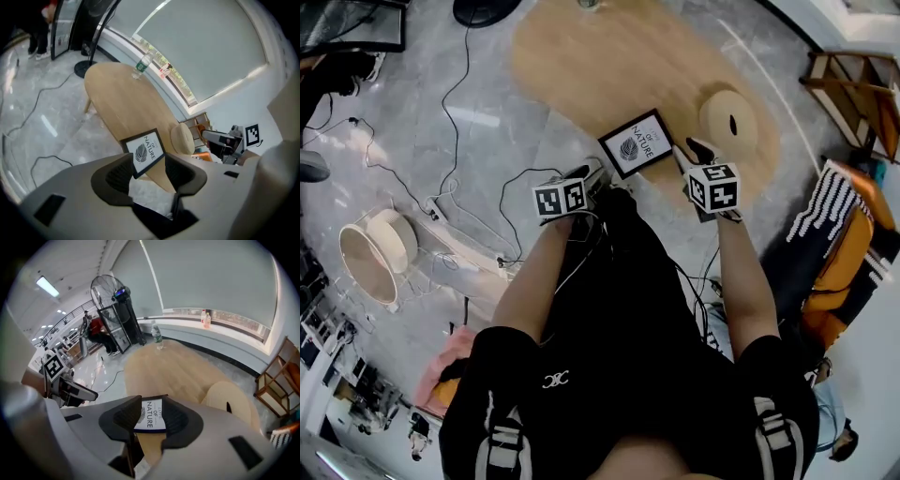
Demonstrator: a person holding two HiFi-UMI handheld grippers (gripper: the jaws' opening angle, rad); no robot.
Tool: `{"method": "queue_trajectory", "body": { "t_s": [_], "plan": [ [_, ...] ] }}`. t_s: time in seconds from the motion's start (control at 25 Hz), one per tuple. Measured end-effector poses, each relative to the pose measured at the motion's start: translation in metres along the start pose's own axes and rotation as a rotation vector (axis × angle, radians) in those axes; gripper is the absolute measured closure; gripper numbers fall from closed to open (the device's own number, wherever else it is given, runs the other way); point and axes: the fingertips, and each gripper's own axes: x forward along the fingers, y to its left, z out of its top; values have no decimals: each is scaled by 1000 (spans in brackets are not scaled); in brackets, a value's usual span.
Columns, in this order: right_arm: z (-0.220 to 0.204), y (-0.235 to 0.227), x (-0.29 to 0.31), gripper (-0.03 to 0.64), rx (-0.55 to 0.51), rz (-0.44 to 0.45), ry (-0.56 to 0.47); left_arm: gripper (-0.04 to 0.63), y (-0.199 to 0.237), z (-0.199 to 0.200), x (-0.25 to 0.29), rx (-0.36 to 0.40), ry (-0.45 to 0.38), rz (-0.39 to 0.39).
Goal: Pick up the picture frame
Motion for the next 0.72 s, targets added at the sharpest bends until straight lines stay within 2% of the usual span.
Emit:
{"method": "queue_trajectory", "body": {
  "t_s": [0.08,0.16,0.36,0.72],
  "plan": [
    [-13,-3,28,465,-47,29,73,373,13,-9,21,-89,8,-49],
    [-26,-12,55,466,-91,38,141,371,26,-14,42,-141,9,-60],
    [-60,-38,121,466,-133,50,274,373,54,-13,92,-125,14,-45],
    [-96,-68,210,465,-94,67,350,373,107,-25,165,-130,95,-17]
  ]
}}
